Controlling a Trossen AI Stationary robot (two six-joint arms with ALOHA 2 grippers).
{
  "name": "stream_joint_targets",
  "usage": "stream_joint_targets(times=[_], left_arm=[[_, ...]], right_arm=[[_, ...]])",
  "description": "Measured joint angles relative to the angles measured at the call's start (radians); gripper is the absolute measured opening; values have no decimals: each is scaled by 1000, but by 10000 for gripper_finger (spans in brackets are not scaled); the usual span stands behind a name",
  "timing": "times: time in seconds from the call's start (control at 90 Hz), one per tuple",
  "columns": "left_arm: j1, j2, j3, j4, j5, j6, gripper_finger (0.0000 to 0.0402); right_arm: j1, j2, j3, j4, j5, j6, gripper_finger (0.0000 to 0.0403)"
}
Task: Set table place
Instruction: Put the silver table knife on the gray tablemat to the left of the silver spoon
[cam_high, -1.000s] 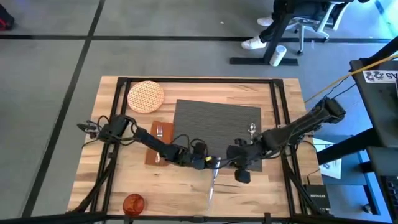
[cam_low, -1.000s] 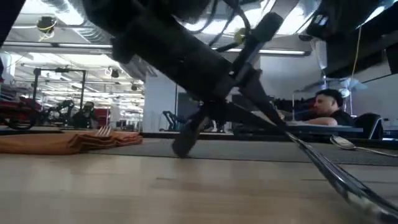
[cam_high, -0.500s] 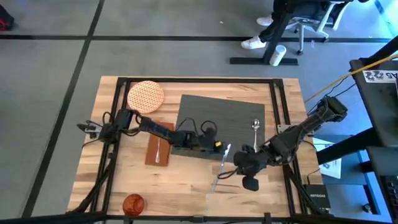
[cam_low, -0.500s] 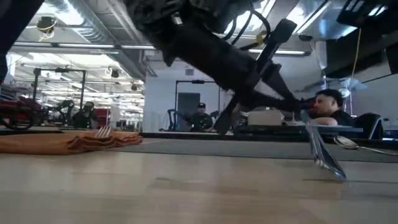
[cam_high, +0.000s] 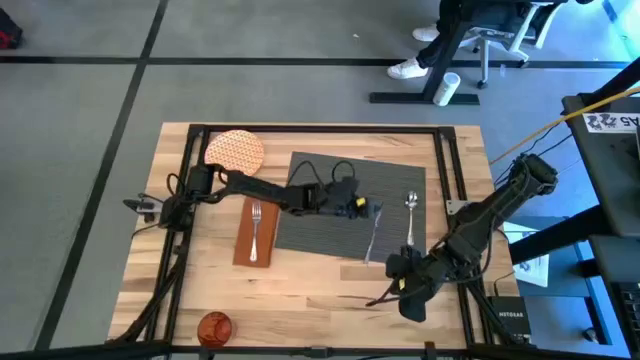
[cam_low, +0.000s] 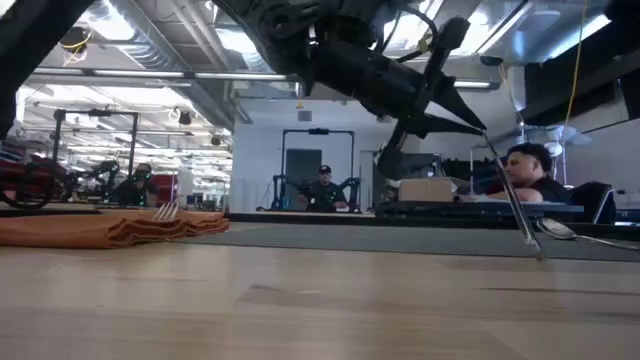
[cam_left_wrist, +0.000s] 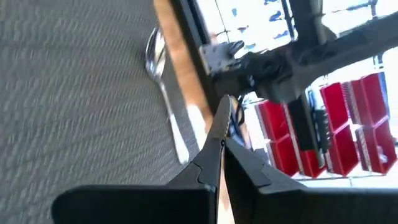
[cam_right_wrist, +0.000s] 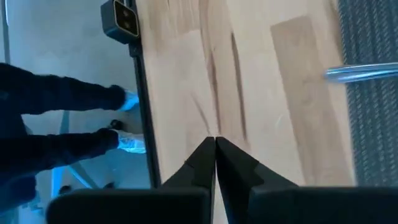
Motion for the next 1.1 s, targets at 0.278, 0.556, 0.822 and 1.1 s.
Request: stream_joint_targets(times=[0.278,0.556,0.822,1.1], left_arm=[[88,-1,23,7,142,79,0],[122,25,23,5,249,135,0],[174,-32,23,-226,346,392,0],[225,-184,23,-648,344,696,0]], right_arm=[[3,0,56,0,60,115,0],[3,0,86,-6,101,173,0],[-42,1,154,-163,225,230,0],[-112,1,229,-322,345,193,0]])
